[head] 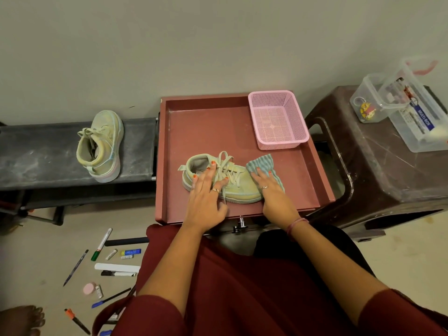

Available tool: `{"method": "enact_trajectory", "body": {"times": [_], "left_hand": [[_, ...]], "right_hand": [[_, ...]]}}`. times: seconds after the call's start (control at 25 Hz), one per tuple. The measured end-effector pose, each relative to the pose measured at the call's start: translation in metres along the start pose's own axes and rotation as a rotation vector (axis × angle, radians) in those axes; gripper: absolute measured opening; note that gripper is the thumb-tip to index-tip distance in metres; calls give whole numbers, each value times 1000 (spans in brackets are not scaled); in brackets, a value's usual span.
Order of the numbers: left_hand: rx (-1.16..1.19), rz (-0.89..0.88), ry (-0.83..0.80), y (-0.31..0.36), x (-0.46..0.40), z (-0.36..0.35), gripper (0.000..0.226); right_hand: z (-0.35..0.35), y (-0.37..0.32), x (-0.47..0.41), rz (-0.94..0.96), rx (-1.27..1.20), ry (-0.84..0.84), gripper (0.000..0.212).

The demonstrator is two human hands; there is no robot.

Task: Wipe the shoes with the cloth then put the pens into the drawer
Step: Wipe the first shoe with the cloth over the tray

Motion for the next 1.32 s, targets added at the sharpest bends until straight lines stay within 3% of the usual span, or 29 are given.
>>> {"method": "enact_trajectory", "body": {"times": [0.16,0.36,0.56,0.72,0.84,1.04,1.24,1.32], "left_hand": [[-6,2,-7,0,0,0,62],[-5,-13,12,-1,0,1,61],[2,-1,-3,0,0,0,61],[-10,-10,-13,0,0,1,62],[0,-11,-12,0,1,1,62],[-13,-16,-24,0,0,2,63],[-5,-17,-16,0,0,3,62],[-11,-13,-13,1,0,3,62]], "right_hand": [[10,2,-36,-89,-46,30,87],[3,-24,1,171,269,-21,85],[11,-4,-26,-11,165,49,74],[-11,-32,-7,128,395,59,72],[-9,-15,23,202,462,73,77],[5,-14,-24,-6,246,61,69],[1,-25,12,194,383,79,67],[11,1,11,60,254,106,61]]}}
Point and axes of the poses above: each hand's wrist, its own x-axis away from the middle knuckle, its own z-axis out of the back of the hand, y = z × x, the point moved 5 cm from there along -x, towards the middle knuckle, and after that the axes turned 6 degrees about x, right-handed, at the moved point
